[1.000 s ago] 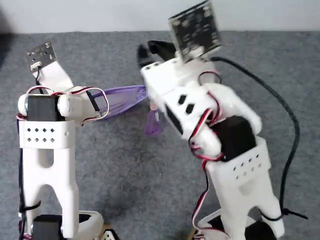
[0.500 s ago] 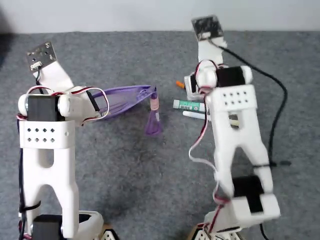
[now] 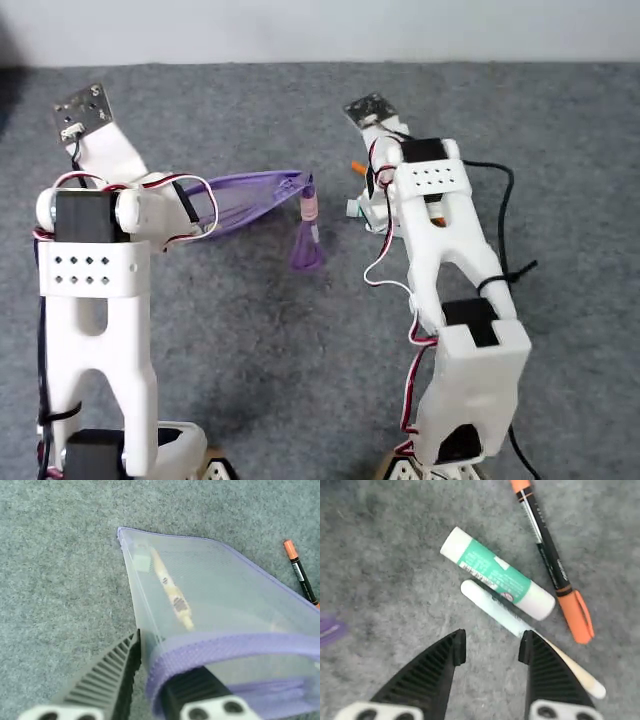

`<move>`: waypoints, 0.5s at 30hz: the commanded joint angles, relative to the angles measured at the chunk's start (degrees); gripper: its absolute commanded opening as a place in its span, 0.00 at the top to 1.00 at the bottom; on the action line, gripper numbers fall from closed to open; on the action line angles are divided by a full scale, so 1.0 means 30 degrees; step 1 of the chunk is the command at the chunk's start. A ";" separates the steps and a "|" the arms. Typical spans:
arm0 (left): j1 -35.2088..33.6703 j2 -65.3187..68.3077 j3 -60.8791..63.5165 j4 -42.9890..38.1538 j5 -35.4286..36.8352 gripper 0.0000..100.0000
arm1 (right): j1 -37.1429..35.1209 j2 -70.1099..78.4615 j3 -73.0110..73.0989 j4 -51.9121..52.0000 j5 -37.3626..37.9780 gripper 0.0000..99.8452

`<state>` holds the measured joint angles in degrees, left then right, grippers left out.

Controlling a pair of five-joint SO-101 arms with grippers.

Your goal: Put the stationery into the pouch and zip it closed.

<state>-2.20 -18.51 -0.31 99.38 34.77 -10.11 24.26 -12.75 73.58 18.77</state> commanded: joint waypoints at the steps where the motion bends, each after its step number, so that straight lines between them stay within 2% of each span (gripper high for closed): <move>1: -0.0088 0.0088 -0.0542 0.0322 0.0176 0.99 | 0.0337 0.0513 -0.0293 -0.0542 0.0762 0.81; 11: -0.0088 0.0088 -0.0542 0.0322 0.0176 0.99 | 0.0630 0.3062 -0.0293 -0.1685 0.0791 0.81; 15: -0.0088 0.0088 -0.0542 0.0322 0.0176 0.99 | 0.0806 0.3355 -0.0293 -0.1656 0.0791 0.93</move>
<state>-2.20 -18.42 -0.31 99.38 34.77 -8.70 34.11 -13.89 68.40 20.62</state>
